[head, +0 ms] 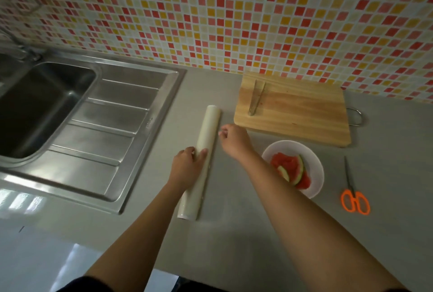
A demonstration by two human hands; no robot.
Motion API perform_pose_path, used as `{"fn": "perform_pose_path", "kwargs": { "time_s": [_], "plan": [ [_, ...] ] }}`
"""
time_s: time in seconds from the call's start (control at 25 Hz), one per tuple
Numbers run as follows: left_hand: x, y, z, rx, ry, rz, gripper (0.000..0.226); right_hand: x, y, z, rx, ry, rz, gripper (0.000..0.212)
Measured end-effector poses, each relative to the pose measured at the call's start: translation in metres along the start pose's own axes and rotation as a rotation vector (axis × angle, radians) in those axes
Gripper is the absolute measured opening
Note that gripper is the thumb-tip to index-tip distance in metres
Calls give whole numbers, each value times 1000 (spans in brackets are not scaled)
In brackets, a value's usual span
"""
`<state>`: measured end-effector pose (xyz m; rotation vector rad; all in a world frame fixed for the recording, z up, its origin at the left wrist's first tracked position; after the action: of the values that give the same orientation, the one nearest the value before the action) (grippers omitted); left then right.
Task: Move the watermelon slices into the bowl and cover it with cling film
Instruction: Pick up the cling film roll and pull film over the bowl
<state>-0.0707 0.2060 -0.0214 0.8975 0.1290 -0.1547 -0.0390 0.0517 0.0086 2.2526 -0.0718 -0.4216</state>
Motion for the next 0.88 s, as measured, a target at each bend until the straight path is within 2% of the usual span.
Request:
{"fn": "perform_pose_path", "kwargs": {
  "time_s": [0.16,0.24,0.44,0.6,0.72,0.88],
  "plan": [
    [4,0,-1,-23,-20,-47,45,10,-20,7,-36,-108,-75,31],
    [4,4,-5,-117,-2,-38,47,9,-26,12,19,-142,-98,33],
    [8,24,10,-456,-31,40,31,-9,-32,13,470,-188,-179,18],
    [10,38,31,-559,-113,84,22,-20,-17,5,790,-222,-150,14],
    [10,45,41,-582,-138,129,24,-28,-4,-2,807,-192,-112,25],
    [11,46,45,-624,-161,129,30,-34,6,-4,756,-157,-50,10]
  ]
}}
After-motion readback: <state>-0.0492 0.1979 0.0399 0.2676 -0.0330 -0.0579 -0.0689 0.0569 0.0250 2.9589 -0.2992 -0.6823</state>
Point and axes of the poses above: each hand's wrist, its own x-axis towards the middle knuckle, its own y-axis out of the back of the hand, z = x × y, the point moved 6 cm from there along x, towards the middle knuckle, and after that the axes turned 6 degrees about -y, right-handed, at the moved point
